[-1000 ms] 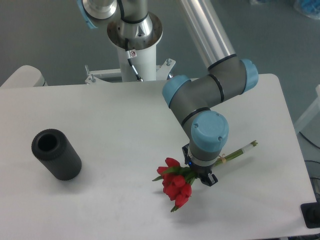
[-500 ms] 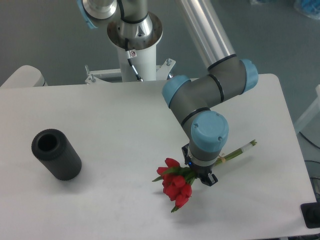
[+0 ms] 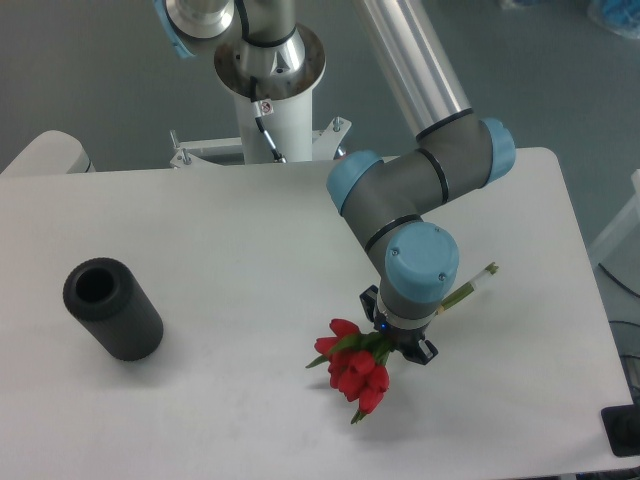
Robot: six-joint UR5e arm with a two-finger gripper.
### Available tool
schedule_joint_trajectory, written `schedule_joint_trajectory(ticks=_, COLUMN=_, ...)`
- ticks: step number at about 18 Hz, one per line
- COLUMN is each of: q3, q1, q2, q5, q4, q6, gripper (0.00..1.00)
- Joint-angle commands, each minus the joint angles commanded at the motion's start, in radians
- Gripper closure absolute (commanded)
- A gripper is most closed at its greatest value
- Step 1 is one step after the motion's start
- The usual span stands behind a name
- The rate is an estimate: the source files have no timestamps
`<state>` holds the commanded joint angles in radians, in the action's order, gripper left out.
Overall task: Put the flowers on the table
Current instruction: 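Lower the held tulip bouquet onto the table surface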
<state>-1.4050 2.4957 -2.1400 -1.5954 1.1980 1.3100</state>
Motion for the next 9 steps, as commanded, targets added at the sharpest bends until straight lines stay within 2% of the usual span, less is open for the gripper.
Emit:
schedule_joint_trajectory(ticks=4, q3=-0.012, q1=0.0, q2=0.015, q5=0.005, q4=0.008, q6=-0.053, gripper=0.97)
schedule_joint_trajectory(ticks=7, q3=-0.054, q1=-0.008, q2=0.052, q5=0.012, q4=0.011, q6=-0.107, gripper=0.97)
schedule_joint_trajectory(ticks=9, q3=-0.069, q1=-0.009, q2=0.057, q5=0.04, q4=0.008, q6=-0.112, gripper=0.97)
